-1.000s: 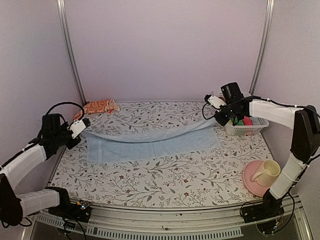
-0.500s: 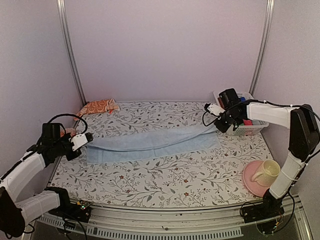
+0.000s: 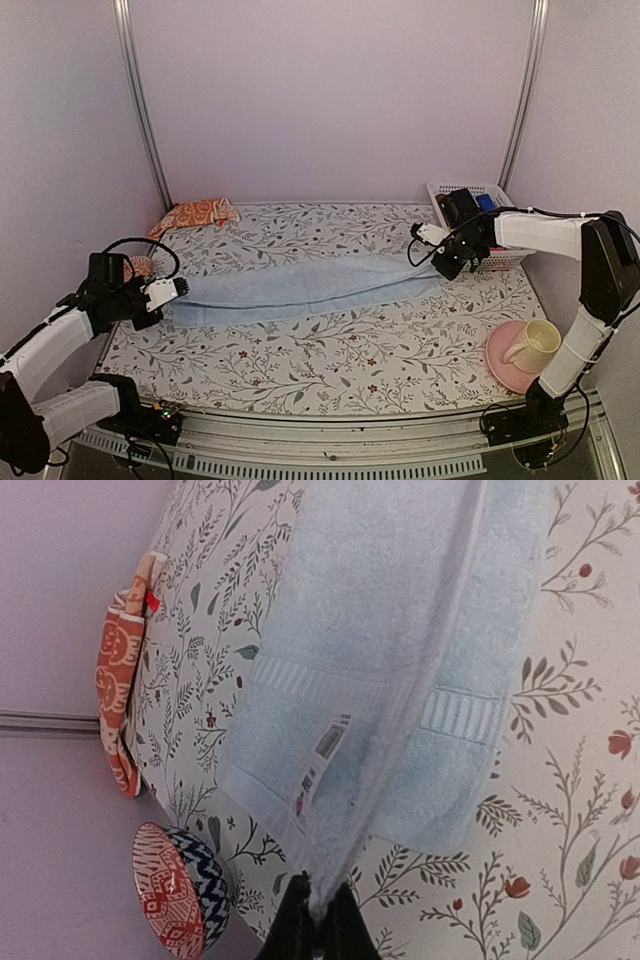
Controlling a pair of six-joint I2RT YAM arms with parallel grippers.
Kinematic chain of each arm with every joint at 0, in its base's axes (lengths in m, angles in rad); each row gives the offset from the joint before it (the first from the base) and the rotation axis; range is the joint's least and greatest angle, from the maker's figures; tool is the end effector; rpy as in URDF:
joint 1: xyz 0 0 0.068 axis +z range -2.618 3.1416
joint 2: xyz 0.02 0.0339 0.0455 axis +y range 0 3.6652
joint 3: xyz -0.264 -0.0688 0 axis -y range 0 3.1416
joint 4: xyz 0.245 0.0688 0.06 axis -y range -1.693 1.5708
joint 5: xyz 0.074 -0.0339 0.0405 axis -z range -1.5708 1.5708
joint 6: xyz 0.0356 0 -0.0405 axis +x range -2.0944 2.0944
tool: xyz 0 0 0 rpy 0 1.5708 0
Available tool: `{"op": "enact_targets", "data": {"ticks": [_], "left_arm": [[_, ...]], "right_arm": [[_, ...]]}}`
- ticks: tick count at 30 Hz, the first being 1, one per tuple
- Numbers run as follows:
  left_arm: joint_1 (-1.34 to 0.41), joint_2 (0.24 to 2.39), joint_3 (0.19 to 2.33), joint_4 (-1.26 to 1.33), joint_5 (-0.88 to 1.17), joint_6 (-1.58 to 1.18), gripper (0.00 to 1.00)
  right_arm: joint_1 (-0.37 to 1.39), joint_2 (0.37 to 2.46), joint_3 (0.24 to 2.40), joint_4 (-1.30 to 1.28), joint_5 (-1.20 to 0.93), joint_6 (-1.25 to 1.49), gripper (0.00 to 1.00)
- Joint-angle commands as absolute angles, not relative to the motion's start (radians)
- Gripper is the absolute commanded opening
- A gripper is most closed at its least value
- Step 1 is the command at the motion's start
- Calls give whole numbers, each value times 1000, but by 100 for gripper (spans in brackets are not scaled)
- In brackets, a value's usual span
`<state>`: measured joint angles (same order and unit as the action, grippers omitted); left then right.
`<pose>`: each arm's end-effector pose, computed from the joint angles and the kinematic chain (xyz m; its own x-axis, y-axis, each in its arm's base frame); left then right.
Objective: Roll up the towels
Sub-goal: Fold the towel at the center of the board.
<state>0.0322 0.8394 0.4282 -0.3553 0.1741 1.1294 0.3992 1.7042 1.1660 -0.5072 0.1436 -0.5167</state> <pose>0.1709 -0.0007 0.1914 -0.2121 0.8841 -0.4164 0.6665 0.4424 0.6000 0.3254 0.1317 0.2066 -0.5357 -0.7566 -0.3749 -0.6707 0.6510 -0.3554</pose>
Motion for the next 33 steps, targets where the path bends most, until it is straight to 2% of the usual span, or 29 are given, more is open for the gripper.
{"op": "enact_targets", "data": {"ticks": [1,9,21,33], "left_arm": [[45,853,409,-349,158,1144,0],[46,850,399,-367,164,1160,0],[46,875,378,-362,155,1174,0],[46,878,373,-392,169,1210,0]], "right_arm": [[402,1657,1149,-517,131,-521,2],[414,1630,1122,-526,108,-539,2],[424,1704,1127,-525,180,-539,2],[428,1725,1122,-525,168,-547,2]]}}
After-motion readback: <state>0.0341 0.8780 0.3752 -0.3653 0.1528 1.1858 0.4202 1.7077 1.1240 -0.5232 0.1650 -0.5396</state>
